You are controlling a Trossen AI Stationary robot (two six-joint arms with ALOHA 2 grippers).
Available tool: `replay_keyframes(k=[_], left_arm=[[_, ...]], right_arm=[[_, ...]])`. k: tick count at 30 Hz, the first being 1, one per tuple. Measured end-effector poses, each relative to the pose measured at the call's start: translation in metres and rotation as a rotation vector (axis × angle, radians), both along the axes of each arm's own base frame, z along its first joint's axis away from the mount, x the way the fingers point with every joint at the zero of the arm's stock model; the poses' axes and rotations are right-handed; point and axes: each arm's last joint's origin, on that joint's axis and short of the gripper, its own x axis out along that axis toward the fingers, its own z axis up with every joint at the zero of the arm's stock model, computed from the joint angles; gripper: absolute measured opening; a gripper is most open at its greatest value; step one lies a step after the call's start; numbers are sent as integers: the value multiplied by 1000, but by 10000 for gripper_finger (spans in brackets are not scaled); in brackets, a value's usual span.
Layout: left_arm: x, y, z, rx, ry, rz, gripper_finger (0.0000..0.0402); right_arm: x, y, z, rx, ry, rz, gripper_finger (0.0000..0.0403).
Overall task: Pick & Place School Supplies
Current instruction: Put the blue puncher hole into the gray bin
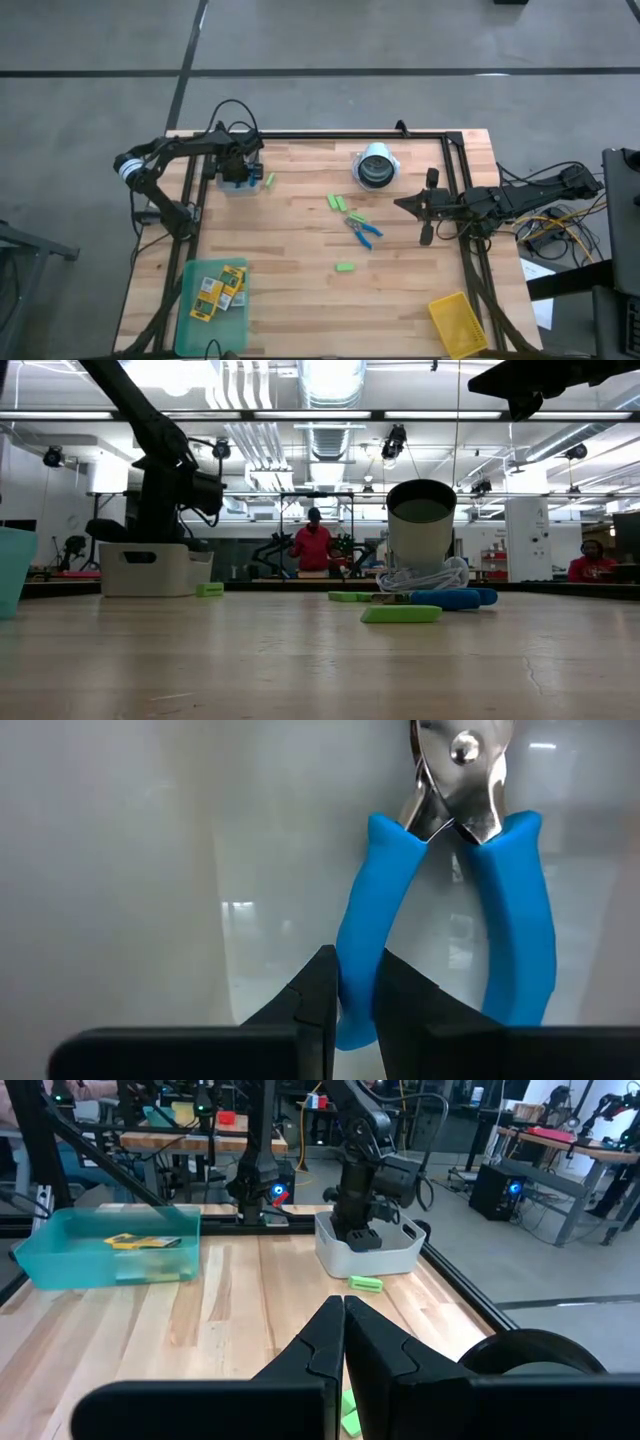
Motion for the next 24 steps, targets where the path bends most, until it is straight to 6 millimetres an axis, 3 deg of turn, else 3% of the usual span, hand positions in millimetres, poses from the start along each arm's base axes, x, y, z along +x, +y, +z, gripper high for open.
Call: replay_keyframes(k=[5,17,24], left_arm=[[0,0,0,0,-1,-8,56],[-1,1,0,2,2,-9,132],[0,2,4,-5,-8,-24,151]], right_arm=[[0,0,0,0,0,0,8],[0,0,0,0,0,0,8],[0,0,0,1,0,0,8]])
